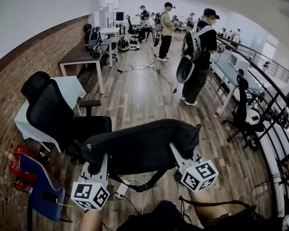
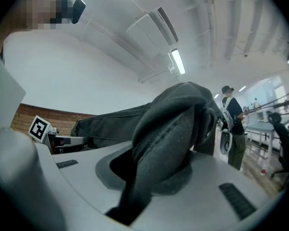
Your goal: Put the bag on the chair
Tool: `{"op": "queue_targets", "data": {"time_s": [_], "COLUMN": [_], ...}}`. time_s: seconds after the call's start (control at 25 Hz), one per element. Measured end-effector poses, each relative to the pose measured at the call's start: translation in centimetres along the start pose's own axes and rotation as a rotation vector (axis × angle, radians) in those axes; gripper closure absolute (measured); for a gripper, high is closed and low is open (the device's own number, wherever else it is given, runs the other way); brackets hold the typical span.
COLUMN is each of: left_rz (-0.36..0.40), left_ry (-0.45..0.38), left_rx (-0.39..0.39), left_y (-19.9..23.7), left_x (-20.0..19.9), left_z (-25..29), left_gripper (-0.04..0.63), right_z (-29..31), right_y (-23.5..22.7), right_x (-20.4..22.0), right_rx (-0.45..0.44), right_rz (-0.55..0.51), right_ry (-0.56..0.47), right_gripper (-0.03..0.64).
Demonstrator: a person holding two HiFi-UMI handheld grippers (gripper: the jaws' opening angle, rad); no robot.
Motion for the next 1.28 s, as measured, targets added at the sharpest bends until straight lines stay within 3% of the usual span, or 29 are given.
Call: {"op": "queue_targets", "data": {"time_s": [0.2, 0.48, 1.28], "left_rz": [-0.006, 0.014, 0.034], "left_ry": [0.007, -0.008, -0.005], "left_rx": [0.008, -0.043, -0.173], "left_y": [0.9, 2.2, 3.2], "left_x": [0.0, -0.1, 2.7], "left_z": [0.5, 4.0, 20.2], "left_gripper": [0.543, 0.543, 0.543], "right_z": [1.3, 5.1, 18.5], "right_y": [0.0, -2.3, -16.3], "right_x": [0.2, -0.1, -0.4], "right_rx": [-0.002, -0.057, -0.189], "right_rz": [0.011, 0.006, 0.036], "right_ry": [0.014, -0.004, 0.023], "right_gripper": [0.541, 0.541, 0.541]}}
Point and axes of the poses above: the fingertips, and each gripper's own axes: z forward along the fingers, y to its left, x out of its underside, the point moved 1 cm from there along -z, backward along the fingers, and after that the axes turned 2 degrees about -y, right-handed, at the moved point
